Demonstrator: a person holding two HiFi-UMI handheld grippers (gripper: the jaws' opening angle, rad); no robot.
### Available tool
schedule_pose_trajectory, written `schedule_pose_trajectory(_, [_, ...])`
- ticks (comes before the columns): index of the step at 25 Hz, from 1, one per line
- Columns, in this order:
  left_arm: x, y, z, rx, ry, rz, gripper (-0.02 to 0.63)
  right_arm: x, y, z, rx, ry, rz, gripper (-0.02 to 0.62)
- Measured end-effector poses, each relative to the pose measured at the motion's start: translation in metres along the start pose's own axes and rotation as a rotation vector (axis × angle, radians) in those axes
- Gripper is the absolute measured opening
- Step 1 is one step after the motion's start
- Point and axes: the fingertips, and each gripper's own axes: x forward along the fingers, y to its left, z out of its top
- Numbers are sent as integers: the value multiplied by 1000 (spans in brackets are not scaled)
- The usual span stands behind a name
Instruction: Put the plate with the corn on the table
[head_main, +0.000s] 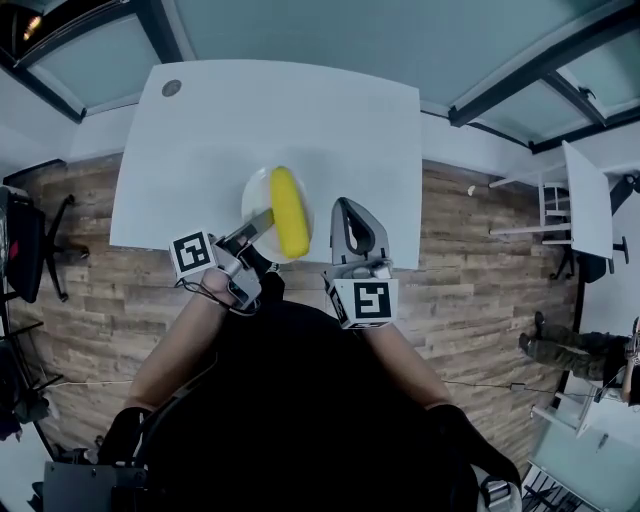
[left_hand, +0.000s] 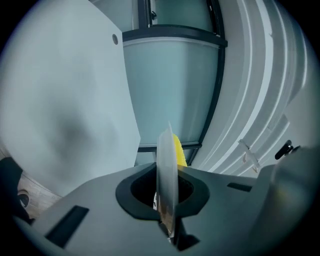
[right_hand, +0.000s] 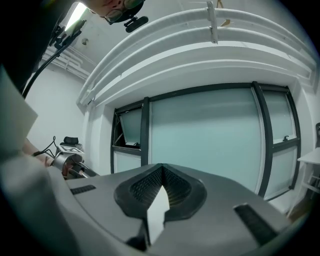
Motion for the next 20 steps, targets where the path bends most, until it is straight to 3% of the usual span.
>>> schedule_pose_trajectory(8, [42,34,58,7,111,26,14,64,-20,-8,-5,38,-78,2])
schedule_pose_trajectory(15, [90,72,96,-47,125,10,14,89,-51,-43,40,136,-143,2])
schedule_pose_trajectory(20, [121,112,116,-74,136,50,14,100,-60,-60,47,176,-139,2])
